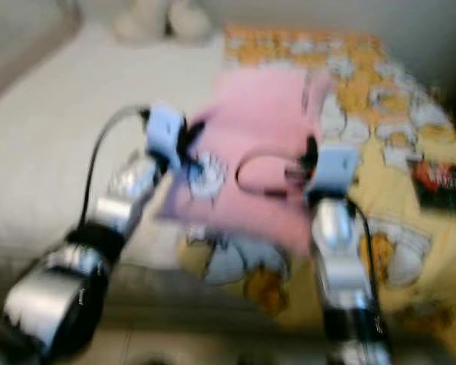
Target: Clean up the room
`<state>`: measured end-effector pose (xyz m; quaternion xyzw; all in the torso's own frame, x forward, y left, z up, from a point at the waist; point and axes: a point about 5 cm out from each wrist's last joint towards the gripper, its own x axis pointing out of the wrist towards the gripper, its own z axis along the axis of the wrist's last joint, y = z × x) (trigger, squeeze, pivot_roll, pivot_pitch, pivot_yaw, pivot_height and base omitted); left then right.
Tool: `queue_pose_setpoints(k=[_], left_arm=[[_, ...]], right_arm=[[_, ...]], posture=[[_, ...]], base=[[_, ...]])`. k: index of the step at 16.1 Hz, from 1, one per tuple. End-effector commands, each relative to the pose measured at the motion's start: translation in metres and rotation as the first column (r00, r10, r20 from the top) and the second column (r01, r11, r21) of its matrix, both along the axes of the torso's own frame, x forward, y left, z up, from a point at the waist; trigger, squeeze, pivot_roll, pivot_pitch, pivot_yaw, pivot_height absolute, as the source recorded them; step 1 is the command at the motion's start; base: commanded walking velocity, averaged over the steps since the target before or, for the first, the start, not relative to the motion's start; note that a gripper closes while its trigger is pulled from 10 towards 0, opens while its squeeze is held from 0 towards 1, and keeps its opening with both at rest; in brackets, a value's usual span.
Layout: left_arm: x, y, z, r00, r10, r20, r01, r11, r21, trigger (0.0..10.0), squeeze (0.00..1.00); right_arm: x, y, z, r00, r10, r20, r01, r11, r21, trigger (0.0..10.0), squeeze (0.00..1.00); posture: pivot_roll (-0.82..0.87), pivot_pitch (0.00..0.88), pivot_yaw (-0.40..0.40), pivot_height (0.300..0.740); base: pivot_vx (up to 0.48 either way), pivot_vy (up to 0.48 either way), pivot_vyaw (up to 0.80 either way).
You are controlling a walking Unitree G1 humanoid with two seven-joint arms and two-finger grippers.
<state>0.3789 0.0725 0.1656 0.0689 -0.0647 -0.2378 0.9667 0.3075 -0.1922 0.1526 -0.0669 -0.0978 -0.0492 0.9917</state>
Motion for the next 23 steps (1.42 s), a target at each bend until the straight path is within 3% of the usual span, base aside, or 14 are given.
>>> queue_pose_setpoints(k=[1, 6, 10, 21, 23], left_arm=[[0.008, 0.034, 0.007, 0.987, 0.160, 0.018, -0.159, 0.986, -0.046, 10.0, 0.00], [0.007, 0.035, 0.006, 0.986, 0.166, 0.017, -0.165, 0.985, -0.041, 10.0, 0.00], [0.006, 0.033, 0.004, 0.986, 0.164, 0.014, -0.163, 0.986, -0.039, 10.0, 0.00], [0.006, 0.034, 0.004, 0.987, 0.159, 0.017, -0.159, 0.987, -0.017, 10.0, 0.00], [0.005, 0.033, 0.001, 0.987, 0.158, 0.008, -0.158, 0.987, -0.006, 10.0, 0.00]], right_arm=[[-0.002, -0.021, 0.004, 0.995, -0.096, 0.025, 0.096, 0.995, 0.008, 10.0, 0.00], [0.002, -0.015, 0.002, 0.998, -0.065, 0.016, 0.065, 0.998, 0.014, 10.0, 0.00], [0.004, -0.012, -0.002, 0.998, -0.058, 0.000, 0.058, 0.998, 0.010, 10.0, 0.00], [0.007, -0.008, -0.008, 0.999, -0.034, -0.010, 0.034, 0.999, 0.028, 10.0, 0.00], [0.005, -0.008, -0.010, 0.999, -0.034, -0.013, 0.034, 0.999, 0.010, 10.0, 0.00]], posture=[[0.00, 0.000, 0.002, 0.736], [0.01, 0.000, -0.002, 0.736], [0.01, 0.000, -0.008, 0.740], [0.03, 0.000, -0.011, 0.740], [0.03, 0.000, -0.011, 0.740]], base=[[0.000, 0.480, 0.00], [0.000, 0.480, 0.00], [0.000, 0.480, 0.54], [0.000, 0.480, 0.00], [0.000, 0.000, 0.00]])
